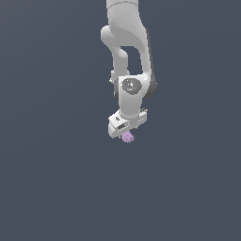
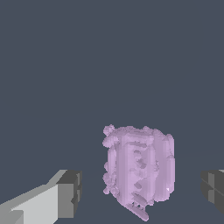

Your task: Pick up the object and move it to a goal position.

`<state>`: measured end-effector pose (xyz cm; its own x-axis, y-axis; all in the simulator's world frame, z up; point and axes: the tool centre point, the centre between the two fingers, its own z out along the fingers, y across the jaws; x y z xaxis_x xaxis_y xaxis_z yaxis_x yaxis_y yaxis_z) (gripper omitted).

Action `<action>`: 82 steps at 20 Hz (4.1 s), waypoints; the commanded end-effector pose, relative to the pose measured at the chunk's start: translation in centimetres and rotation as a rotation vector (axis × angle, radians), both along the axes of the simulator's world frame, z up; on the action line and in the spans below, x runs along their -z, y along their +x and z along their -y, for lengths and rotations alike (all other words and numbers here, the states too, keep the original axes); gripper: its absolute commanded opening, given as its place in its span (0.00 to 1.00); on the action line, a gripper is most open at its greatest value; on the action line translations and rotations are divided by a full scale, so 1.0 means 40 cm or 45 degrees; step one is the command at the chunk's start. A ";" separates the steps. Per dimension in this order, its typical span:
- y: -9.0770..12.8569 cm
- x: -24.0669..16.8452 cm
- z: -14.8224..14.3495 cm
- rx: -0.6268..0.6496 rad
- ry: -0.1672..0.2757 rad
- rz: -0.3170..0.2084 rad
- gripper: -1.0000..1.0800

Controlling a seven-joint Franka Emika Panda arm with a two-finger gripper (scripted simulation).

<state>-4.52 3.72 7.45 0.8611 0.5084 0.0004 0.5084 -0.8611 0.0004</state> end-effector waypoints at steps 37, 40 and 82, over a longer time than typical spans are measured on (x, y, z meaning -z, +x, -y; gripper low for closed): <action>0.082 -0.101 -0.019 -0.003 0.001 0.001 0.00; 0.112 -0.164 -0.027 -0.004 0.002 0.001 0.00; 0.404 -0.723 -0.091 -0.003 0.000 -0.001 0.00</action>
